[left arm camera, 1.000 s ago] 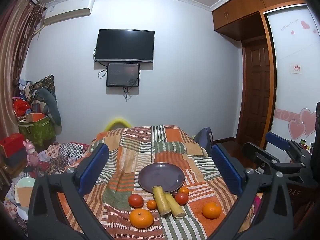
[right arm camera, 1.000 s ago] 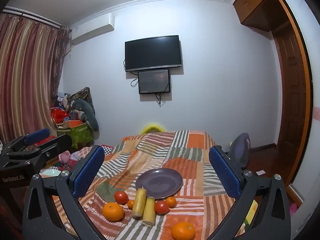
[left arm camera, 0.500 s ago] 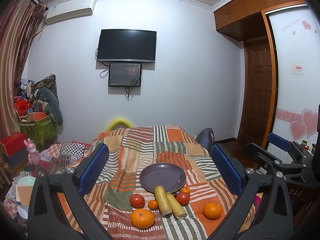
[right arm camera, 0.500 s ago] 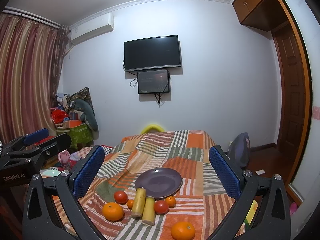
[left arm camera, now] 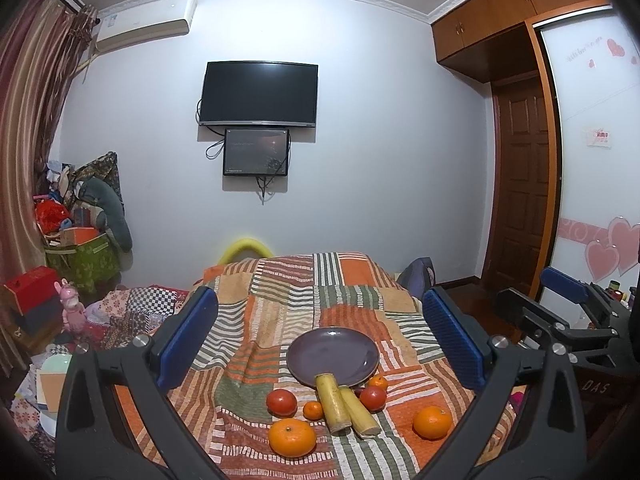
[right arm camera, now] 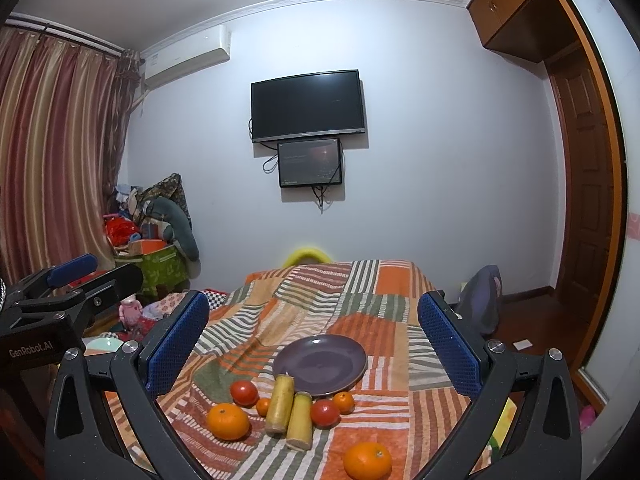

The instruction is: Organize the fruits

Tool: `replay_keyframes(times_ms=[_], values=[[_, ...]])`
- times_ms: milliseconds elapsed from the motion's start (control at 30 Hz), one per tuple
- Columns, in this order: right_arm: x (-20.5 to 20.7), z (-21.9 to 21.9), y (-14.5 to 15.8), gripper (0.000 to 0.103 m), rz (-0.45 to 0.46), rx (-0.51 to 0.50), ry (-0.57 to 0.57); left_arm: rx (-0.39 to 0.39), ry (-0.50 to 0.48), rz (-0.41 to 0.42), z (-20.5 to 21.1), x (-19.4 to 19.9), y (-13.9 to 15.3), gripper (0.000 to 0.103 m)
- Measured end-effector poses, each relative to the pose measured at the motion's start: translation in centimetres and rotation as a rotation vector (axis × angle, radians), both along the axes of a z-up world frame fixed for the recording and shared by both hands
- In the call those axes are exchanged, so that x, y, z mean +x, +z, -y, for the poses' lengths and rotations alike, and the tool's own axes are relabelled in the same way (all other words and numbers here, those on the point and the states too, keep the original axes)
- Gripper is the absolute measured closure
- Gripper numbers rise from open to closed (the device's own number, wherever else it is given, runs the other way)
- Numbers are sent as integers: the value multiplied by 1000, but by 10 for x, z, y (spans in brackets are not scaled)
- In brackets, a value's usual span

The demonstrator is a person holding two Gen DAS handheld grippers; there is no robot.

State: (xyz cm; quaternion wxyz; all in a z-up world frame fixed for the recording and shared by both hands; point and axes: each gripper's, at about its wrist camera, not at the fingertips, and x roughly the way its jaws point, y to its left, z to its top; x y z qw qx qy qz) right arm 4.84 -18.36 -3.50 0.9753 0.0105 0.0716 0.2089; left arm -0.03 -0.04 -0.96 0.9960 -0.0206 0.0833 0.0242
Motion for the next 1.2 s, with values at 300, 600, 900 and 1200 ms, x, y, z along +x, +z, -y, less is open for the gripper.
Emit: replay_keyframes(times_ms=[300, 600, 900, 1200], values=[[0, 0, -1, 0, -1, 0, -1, 3, 3, 0, 1, -3, -1, 0], [0, -1, -1, 0, 2, 1, 8, 3, 6, 2, 2, -2, 0, 0], [1, -2, -2, 0, -4, -1, 11, 2, 5, -1, 5, -1, 0, 0], [4, -2, -3, 0, -18, -6, 13, 2, -6, -16, 3, 4, 1, 0]])
